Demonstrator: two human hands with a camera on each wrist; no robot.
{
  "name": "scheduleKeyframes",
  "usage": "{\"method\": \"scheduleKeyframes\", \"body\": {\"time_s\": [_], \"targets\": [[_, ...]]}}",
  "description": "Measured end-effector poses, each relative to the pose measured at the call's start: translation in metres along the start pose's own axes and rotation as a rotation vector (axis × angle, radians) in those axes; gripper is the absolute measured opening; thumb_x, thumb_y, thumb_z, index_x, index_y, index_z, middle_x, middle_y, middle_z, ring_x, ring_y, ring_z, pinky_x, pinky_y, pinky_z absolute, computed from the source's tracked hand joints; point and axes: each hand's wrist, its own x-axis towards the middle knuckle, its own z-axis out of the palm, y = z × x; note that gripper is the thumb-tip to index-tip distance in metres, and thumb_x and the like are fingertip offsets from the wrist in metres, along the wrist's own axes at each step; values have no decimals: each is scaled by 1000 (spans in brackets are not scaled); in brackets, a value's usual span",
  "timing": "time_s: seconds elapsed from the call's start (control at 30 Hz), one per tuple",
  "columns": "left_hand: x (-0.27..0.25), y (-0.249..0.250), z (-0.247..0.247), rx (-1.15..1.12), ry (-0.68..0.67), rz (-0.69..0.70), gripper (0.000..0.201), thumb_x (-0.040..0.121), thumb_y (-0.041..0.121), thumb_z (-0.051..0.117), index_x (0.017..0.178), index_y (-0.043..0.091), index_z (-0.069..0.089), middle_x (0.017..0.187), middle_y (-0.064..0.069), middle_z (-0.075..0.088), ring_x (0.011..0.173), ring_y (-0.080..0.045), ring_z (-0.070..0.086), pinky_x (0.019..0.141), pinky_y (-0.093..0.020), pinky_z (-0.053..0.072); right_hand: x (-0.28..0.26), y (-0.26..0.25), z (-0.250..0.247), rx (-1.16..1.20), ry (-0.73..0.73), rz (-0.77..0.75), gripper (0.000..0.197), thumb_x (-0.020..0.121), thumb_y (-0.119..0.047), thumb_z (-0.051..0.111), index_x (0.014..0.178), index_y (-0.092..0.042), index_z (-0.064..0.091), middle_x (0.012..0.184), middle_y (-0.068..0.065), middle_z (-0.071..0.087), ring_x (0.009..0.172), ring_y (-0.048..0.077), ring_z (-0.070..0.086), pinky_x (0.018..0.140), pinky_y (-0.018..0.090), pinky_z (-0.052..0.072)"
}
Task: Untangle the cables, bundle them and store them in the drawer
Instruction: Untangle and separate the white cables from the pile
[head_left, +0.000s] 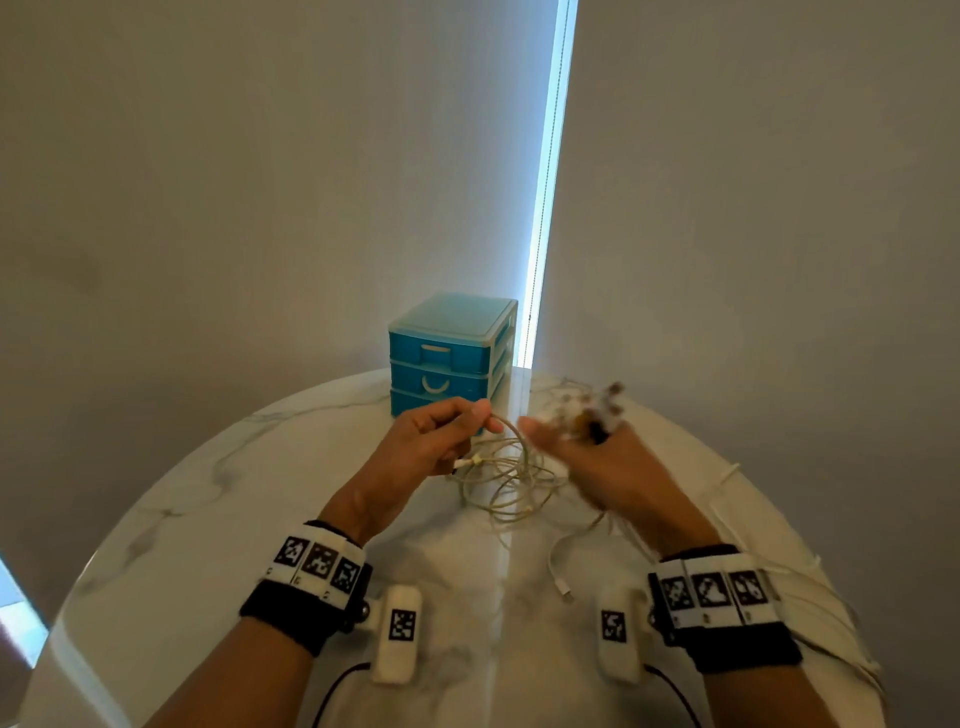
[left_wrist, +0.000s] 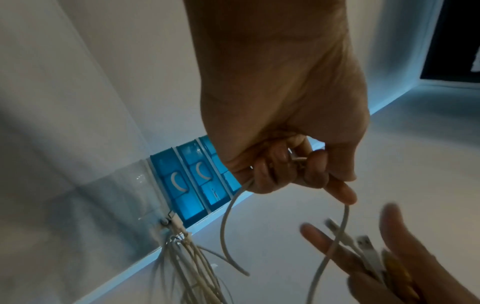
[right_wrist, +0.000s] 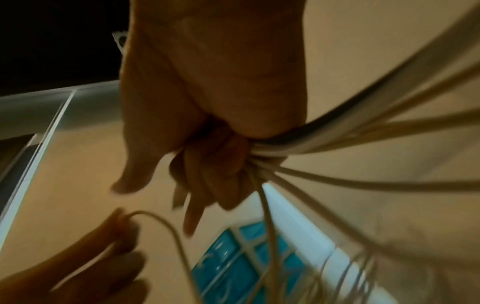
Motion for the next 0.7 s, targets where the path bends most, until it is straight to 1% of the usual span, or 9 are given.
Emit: {"method": "scheduleKeyframes", "body": {"time_s": [0.07,0.13,0.27,0.37,0.43,0.5,0.57,0.63,0.7], "targets": [[-1,-1,6,48,-15,-9,33,108,34,56,103,9,76,63,18,59,57,3,53,58,-10,42,0,4,16,-82,-129,10,38,86,-65,78,80,-28,82,62,-15,68,50,-2,52,56,18,37],[-1,-3,6,42,42,-30,36,108,38,57,102,9,77,62,18,58,57,2,52,61,-12,42,3,9,12,13,-66,-21,38,92,-60,75,81,-24,81,60,-10,60,50,4,44,51,22,33],[1,-12,-4,58,87,-48,38,105,51,58,96,22,81,77,4,65,80,-10,61,87,-28,50,12,12,-21,691,110,-154,33,108,-38,57,87,-17,70,56,-8,37,44,4,26,41,21,21],[0,-16,-2,168,-31,-52,32,107,46,54,100,26,78,97,8,78,100,-4,71,94,-20,50,16,11,-41,994,245,-137,36,116,-34,45,89,-20,65,55,-10,26,42,3,21,42,22,17],[0,-18,-1,245,-78,-31,27,109,39,54,104,24,76,103,6,78,104,-4,70,93,-15,50,21,24,-47,812,402,-15,30,111,-40,56,92,-19,67,55,-10,29,44,7,23,40,23,19],[0,-21,-3,138,-12,-21,25,109,33,57,110,15,74,102,0,78,95,-10,71,84,-18,54,25,40,-43,453,549,160,24,103,-36,71,92,-14,70,57,-6,41,51,13,35,42,24,31],[2,-20,-5,-76,113,-37,27,106,30,61,115,7,71,101,-7,78,87,-16,71,79,-22,58,24,43,-33,251,620,192,27,93,-37,82,103,-12,74,73,1,61,64,18,53,58,30,46],[5,-18,-6,-247,210,-43,29,102,30,65,116,4,69,103,-11,80,86,-19,74,80,-26,61,20,31,-21,220,566,51,26,88,-42,87,100,-21,78,79,-2,72,68,11,62,68,32,49],[7,-14,-6,-348,254,-43,26,103,25,64,116,3,69,107,-13,80,88,-20,77,81,-26,63,10,9,-4,140,353,-60,23,86,-49,87,92,-27,81,74,-5,76,62,2,63,67,29,50]]}}
